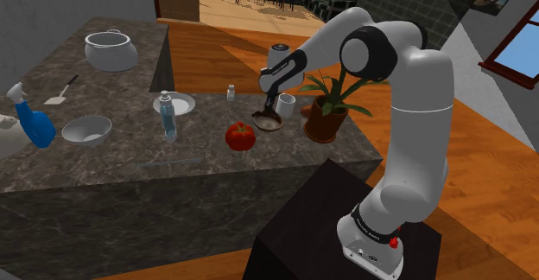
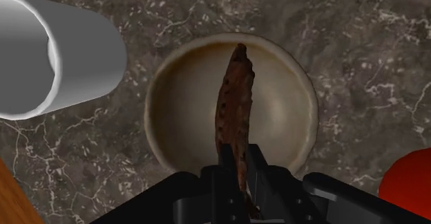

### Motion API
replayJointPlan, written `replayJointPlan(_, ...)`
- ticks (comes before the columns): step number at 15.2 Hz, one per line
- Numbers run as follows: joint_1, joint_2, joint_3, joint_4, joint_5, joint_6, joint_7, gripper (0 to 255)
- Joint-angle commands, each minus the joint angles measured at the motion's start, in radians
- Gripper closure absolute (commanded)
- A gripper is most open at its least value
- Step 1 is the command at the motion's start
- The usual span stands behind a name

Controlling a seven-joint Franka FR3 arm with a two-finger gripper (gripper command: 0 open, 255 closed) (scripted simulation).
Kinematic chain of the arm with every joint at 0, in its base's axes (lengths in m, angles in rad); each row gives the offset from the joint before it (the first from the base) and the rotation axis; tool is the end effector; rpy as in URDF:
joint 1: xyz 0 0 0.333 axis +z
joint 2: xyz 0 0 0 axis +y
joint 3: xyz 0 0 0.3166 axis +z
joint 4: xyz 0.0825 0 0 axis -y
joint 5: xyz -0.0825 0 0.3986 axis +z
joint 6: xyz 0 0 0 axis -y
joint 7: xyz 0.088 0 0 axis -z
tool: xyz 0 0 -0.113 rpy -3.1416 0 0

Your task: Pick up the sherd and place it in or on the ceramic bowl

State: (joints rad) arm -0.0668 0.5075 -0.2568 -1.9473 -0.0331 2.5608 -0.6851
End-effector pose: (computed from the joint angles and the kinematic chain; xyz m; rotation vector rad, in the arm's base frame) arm 0.6124 -0.1986 0.2205 2.8919 0.6266 0.0550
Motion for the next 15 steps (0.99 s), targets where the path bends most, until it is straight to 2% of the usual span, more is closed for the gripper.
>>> replayJointPlan(1,-0.002,0.006,0.000,-0.003,0.000,0.000,-0.001,255)
replayJointPlan(2,-0.002,0.006,0.000,-0.002,0.000,-0.001,-0.002,0)
replayJointPlan(7,-0.002,0.006,0.000,-0.003,0.000,0.000,-0.001,0)
replayJointPlan(11,0.025,-0.098,-0.017,-0.018,-0.024,-0.088,0.015,0)
replayJointPlan(15,0.025,-0.098,-0.017,-0.018,-0.024,-0.088,0.015,0)
